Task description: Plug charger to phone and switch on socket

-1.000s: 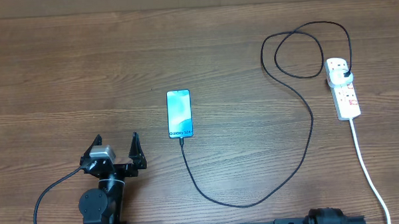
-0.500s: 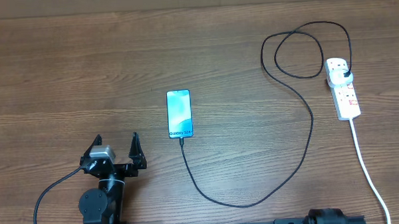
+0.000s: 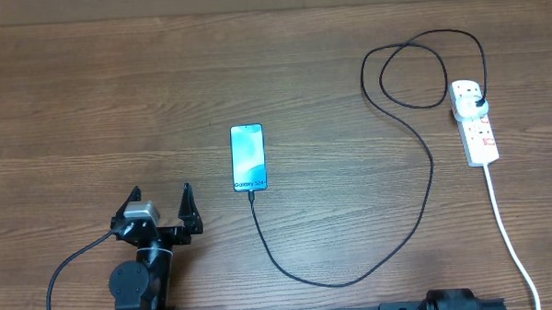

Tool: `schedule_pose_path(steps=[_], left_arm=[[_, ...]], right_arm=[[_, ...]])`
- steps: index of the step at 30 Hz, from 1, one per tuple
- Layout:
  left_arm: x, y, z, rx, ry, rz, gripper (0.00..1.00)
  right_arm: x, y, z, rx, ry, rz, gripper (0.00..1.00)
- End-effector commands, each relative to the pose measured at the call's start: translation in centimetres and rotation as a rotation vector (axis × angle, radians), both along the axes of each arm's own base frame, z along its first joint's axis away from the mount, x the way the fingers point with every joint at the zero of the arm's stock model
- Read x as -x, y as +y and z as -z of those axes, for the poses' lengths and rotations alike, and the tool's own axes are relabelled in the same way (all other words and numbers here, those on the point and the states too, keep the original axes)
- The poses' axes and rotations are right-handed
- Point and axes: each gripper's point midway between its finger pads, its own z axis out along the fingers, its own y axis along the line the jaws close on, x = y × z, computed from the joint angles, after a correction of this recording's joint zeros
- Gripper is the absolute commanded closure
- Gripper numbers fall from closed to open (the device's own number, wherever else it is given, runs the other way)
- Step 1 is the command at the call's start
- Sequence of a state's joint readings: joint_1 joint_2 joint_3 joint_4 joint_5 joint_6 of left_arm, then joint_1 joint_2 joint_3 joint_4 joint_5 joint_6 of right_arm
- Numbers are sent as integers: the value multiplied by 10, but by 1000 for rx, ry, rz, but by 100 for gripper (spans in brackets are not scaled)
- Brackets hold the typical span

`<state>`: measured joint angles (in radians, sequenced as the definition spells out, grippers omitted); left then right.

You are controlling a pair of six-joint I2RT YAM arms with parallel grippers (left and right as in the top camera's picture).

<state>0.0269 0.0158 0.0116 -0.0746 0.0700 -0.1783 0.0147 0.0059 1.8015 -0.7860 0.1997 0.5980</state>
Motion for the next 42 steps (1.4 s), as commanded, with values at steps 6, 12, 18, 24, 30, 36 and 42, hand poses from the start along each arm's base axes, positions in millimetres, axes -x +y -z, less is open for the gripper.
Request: schedule_pose_path(steps=[6, 12, 18, 24, 30, 36, 42], left_arm=[[0, 3, 0, -26, -8, -15, 0], [0, 3, 0, -26, -8, -15, 1], [0, 3, 0, -26, -8, -15, 1], [0, 3, 0, -26, -8, -15, 1], [0, 3, 0, -26, -8, -15, 0], [0, 3, 0, -26, -8, -15, 1], [0, 3, 0, -26, -8, -15, 1]], right_arm=[[-17, -27, -6, -157, -24, 58, 0], [-93, -27, -1, -219, 86, -40, 0], [-219, -24, 46, -252, 362, -47, 0], [-331, -20, 132, -370, 621, -124, 0], [-394, -5, 188, -324, 735, -173, 0], [-436, 9, 240, -283, 800, -233, 0], [-465, 0, 312, -327, 904, -167, 0]])
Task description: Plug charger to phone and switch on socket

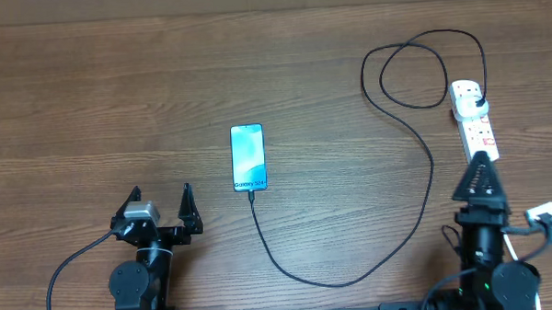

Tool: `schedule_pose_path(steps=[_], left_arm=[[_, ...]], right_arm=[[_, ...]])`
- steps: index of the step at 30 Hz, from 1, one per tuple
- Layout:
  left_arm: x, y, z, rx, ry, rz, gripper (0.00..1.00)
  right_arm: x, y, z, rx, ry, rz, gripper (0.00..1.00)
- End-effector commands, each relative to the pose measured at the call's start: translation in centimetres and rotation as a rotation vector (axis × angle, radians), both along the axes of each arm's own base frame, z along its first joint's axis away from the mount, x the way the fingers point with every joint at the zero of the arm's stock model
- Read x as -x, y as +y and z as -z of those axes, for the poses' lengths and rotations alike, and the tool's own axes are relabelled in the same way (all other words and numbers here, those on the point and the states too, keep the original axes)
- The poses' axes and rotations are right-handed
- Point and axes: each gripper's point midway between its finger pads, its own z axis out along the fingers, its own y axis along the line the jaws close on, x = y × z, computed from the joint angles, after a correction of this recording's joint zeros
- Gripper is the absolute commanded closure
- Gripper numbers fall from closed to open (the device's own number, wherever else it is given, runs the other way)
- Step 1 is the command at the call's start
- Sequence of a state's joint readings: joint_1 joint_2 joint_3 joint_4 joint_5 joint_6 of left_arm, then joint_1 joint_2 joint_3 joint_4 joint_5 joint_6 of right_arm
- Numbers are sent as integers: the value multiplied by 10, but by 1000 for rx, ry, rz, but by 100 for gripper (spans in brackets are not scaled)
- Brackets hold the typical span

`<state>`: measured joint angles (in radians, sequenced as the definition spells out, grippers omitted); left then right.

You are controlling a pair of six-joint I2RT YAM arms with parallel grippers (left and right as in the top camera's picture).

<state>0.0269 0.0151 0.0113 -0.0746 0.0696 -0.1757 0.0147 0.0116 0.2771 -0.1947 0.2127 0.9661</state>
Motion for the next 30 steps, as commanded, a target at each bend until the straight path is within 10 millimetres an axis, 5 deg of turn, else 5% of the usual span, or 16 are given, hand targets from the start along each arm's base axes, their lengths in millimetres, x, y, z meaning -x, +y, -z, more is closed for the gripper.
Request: schedule_pose_path(steps=[1, 18, 30], left_arm=[[0, 3, 0, -23, -8, -15, 0], [0, 3, 0, -23, -8, -15, 0], [0, 3, 0, -23, -8, -15, 1]], right_arm=[[-10, -6, 36, -7, 56, 38, 0], [-16, -18, 103, 1, 229, 109, 0], [-17, -17, 103, 4, 233, 104, 0]])
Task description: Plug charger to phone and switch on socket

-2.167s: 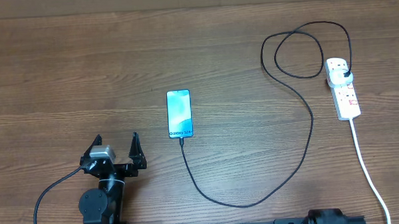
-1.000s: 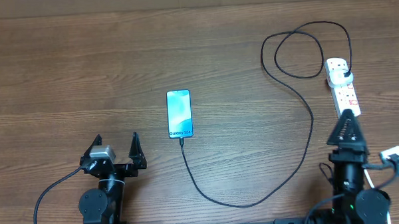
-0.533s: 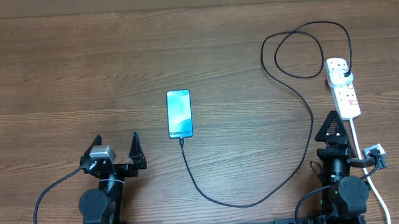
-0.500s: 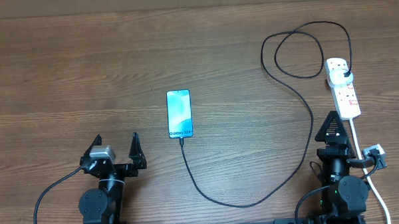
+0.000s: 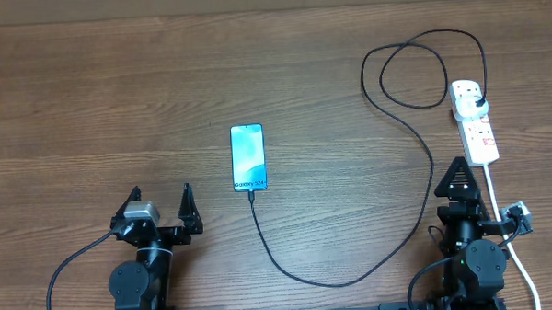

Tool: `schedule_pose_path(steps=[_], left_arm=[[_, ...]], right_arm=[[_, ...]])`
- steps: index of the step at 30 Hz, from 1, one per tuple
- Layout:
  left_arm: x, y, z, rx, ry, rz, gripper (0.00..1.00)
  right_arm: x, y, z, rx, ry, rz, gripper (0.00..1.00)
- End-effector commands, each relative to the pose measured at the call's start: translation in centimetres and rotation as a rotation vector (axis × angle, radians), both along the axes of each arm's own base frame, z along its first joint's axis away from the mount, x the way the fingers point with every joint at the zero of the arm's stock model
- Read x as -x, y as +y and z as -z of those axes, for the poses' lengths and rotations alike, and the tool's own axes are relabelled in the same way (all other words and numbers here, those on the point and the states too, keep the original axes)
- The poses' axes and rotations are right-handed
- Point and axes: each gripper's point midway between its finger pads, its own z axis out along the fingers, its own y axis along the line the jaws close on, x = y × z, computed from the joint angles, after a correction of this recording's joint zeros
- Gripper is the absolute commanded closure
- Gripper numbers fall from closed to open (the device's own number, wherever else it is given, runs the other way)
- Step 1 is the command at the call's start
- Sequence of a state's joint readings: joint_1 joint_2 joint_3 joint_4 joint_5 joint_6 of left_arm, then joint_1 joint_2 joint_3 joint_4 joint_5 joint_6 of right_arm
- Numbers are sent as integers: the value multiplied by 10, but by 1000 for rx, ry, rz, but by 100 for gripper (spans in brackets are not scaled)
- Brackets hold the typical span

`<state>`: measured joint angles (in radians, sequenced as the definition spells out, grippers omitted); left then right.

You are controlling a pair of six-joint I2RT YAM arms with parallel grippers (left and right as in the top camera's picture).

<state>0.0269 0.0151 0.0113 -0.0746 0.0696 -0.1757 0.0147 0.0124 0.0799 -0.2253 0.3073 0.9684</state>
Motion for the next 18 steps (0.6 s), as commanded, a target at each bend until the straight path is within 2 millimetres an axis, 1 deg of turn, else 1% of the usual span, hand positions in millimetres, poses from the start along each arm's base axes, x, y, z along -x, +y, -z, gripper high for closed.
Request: schedule_pose_path(steps=[1, 9, 13, 18], left_arm=[[0, 3, 0, -23, -8, -15, 1], [0, 3, 0, -23, -7, -15, 0], [0, 3, 0, -23, -6, -15, 0], [0, 3, 0, -23, -7, -15, 0]], right_arm=[[0, -1, 3, 5, 6, 9, 0], [1, -4, 4, 6, 10, 25, 0], [-3, 8, 5, -23, 6, -45, 0], [-3, 8, 5, -24, 5, -45, 0]])
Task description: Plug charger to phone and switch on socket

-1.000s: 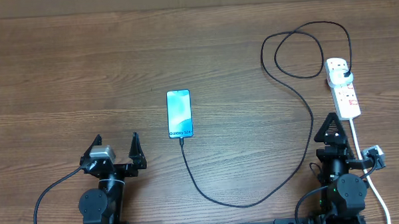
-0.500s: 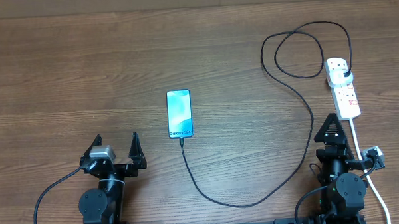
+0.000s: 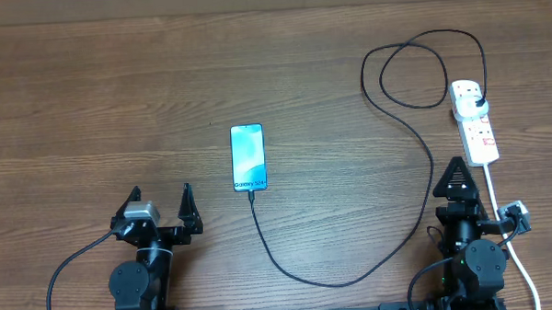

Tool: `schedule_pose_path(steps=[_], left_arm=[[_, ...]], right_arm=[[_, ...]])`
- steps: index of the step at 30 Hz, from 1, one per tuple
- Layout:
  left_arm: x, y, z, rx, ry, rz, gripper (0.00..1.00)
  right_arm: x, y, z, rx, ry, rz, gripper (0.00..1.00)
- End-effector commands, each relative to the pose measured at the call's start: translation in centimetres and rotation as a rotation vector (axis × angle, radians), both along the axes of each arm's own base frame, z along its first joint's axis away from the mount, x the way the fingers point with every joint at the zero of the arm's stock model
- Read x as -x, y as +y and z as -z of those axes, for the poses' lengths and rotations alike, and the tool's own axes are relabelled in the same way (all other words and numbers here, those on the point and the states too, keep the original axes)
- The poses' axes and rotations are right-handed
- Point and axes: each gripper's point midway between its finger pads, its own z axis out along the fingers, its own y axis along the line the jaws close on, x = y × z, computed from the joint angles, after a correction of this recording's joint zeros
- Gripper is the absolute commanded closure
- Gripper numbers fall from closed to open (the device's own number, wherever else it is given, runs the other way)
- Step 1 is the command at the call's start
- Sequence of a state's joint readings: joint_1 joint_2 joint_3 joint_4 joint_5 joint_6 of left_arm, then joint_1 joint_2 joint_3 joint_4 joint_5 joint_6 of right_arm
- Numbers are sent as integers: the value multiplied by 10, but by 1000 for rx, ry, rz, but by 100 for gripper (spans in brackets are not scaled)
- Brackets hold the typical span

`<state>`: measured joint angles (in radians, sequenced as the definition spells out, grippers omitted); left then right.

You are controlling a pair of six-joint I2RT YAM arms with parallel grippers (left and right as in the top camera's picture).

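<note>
The phone (image 3: 248, 157) lies screen-up and lit at the table's middle, with the black charger cable (image 3: 372, 262) joined to its near end. The cable curves right and loops up to the plug in the white socket strip (image 3: 475, 122) at the right. My left gripper (image 3: 161, 198) is open near the front left, well clear of the phone. My right gripper (image 3: 458, 172) stands shut at the front right, its tip just below and left of the socket strip's near end.
The strip's white lead (image 3: 511, 243) runs down the right side past my right arm to the front edge. The black cable's loop (image 3: 422, 72) lies behind the strip. The wooden table (image 3: 117, 96) is bare at the left and back.
My right arm has barely shifted; its wrist camera sits very slightly lower. The phone, cable, strip and left gripper are unchanged.
At first only my right arm's base showed at the front edge, with the cable joined to the lit phone. Then my right gripper stood shut at the near end of the socket strip. After that it stood further left and nearer the front, where it is now.
</note>
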<state>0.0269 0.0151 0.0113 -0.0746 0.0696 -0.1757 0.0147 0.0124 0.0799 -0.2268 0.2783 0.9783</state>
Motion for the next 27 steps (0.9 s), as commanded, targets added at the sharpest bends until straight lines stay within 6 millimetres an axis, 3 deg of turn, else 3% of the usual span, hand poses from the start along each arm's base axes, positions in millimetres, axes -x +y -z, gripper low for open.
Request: schedule_pose_path(steps=[1, 19, 23, 27], left_arm=[[0, 3, 0, -23, -6, -14, 0], [0, 3, 0, -23, -7, -15, 0], [0, 3, 0, -23, -6, -14, 0], [0, 3, 0, -24, -6, -15, 0]], right_arm=[[-1, 3, 4, -11, 7, -17, 0], [-1, 1, 4, -9, 6, -1, 0], [-1, -1, -8, -2, -41, 5, 0], [-5, 5, -15, 165, -58, -36, 0]])
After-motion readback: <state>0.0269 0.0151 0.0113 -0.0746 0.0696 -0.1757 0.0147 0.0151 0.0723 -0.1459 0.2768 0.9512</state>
